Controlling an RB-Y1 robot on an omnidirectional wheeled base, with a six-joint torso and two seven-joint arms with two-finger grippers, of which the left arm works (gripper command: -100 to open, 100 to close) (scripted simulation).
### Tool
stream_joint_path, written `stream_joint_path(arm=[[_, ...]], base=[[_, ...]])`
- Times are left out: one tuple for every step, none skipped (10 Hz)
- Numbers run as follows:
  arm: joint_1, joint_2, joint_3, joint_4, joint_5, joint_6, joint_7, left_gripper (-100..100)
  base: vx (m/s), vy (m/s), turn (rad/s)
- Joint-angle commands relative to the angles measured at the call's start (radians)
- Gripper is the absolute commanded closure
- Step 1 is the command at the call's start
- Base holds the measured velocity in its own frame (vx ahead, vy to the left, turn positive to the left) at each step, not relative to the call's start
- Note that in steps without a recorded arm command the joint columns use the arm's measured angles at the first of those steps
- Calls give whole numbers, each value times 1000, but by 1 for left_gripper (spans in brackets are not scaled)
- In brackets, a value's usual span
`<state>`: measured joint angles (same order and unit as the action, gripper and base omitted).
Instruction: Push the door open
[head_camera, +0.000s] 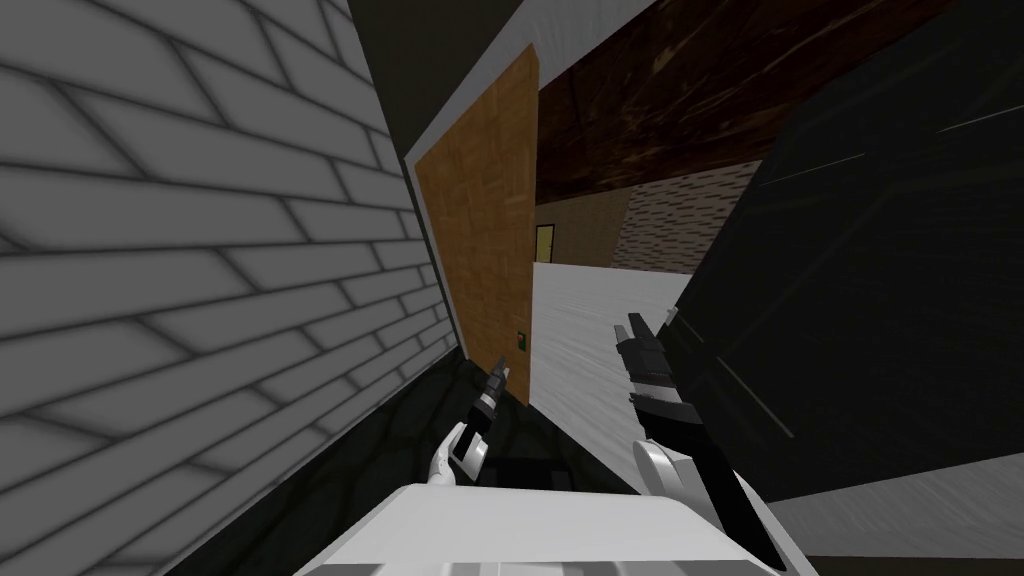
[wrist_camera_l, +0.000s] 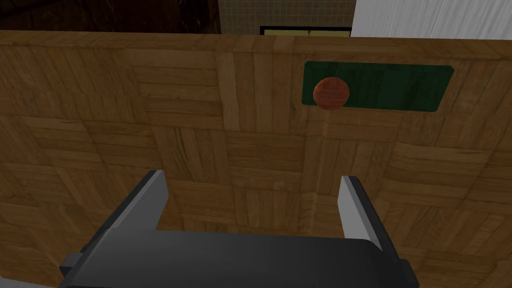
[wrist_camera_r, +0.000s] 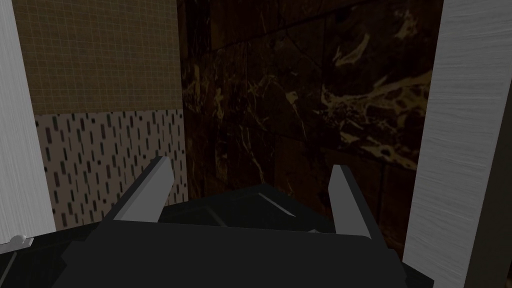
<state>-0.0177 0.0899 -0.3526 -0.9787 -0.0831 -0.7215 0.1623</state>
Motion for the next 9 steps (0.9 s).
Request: stream_joint_path(arm=[[-10, -4, -7, 30, -2, -7, -2, -100], [-17, -6, -11, 50, -2, -12, -1, -100], [-24, -7, -15, 69, -3, -16, -1, -100], [-35, -10, -21, 100, -4, -24, 0, -100], [-46, -13, -28, 131, -5, -31, 0, -100], [-56, -15, -34, 160, -5, -37, 0, -100], [-64, -18, -38, 181, -6, -42, 1, -100], [-75, -21, -44, 213, -7, -50, 1, -100], [-75, -21, -44, 213, -7, -50, 1, -100]], base=[[71, 57, -75], [64, 52, -65], [71, 64, -65], [83, 73, -111], [112, 78, -104], [100, 97, -96], [98, 98, -98], [102, 82, -106], [72, 57, -36]])
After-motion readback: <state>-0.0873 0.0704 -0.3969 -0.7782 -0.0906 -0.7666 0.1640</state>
